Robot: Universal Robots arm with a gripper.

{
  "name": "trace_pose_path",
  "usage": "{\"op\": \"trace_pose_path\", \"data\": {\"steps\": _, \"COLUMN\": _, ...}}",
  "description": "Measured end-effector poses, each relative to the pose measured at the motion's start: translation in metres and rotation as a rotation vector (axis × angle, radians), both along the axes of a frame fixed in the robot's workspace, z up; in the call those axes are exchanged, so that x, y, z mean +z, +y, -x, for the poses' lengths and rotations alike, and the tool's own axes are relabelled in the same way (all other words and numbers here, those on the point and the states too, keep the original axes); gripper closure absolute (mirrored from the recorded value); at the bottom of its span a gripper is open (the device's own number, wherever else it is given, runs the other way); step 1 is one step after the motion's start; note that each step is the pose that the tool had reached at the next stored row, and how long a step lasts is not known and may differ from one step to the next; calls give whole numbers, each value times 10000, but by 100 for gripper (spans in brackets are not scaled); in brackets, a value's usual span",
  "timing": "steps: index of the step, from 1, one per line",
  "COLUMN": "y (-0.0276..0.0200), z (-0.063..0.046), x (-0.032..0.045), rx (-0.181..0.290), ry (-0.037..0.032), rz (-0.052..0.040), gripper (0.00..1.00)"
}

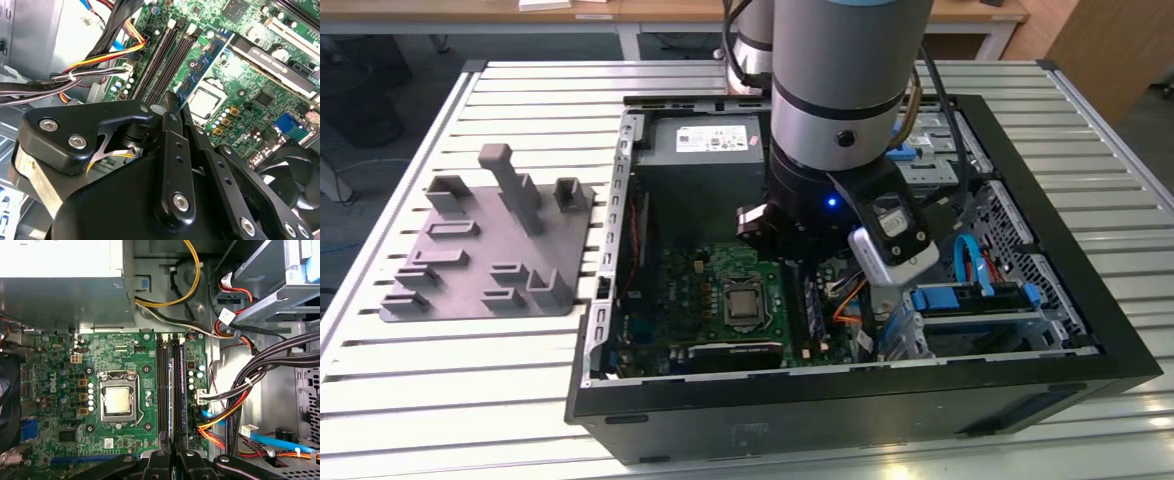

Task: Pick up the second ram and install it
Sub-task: 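Insert the second ram into the second slot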

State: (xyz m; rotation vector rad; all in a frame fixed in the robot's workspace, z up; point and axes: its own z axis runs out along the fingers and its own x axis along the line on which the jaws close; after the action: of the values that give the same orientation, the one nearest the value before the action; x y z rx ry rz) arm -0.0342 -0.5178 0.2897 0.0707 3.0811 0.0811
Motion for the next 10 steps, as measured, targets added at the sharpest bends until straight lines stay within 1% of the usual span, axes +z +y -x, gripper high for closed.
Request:
{"op": "trace_pose_path", "data": {"steps": 5, "y": 0, "z": 0, "x": -4, "rx": 0, "ry": -1, "rz": -2, "gripper": 86}}
{"op": "trace_pose_path", "data": {"steps": 10, "y": 1, "z": 0, "x": -35, "rx": -1, "ry": -1, "rz": -2, "gripper": 86}}
